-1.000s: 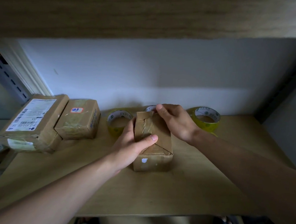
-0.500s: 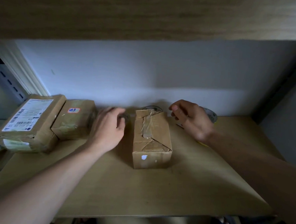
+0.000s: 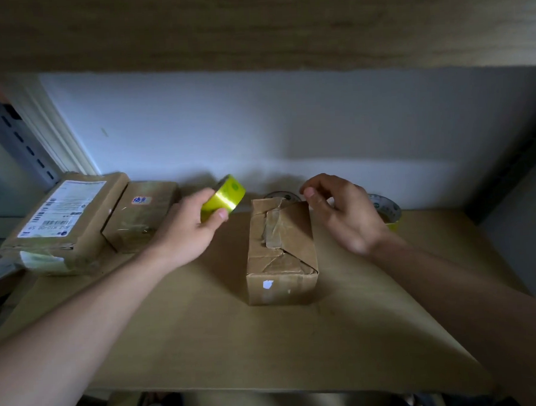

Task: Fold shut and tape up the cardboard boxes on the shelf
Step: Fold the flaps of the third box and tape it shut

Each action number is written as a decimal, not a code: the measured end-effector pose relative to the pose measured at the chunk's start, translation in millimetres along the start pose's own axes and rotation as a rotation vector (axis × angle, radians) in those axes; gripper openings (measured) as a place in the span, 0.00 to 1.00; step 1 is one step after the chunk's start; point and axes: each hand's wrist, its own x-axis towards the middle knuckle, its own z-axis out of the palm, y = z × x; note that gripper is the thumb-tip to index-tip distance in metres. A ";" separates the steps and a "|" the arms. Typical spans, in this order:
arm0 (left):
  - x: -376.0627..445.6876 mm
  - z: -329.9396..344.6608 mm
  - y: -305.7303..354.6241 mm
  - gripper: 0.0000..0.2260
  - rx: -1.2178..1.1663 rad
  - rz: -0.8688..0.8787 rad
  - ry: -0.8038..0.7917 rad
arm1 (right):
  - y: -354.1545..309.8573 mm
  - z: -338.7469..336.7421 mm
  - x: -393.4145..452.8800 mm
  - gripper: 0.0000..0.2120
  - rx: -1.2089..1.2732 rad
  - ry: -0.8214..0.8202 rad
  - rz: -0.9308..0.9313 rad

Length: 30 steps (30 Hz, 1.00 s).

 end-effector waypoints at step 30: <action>-42.8 -21.5 78.0 0.25 -0.627 0.211 -0.047 | -64.2 1.7 -24.5 0.24 0.138 0.026 -0.322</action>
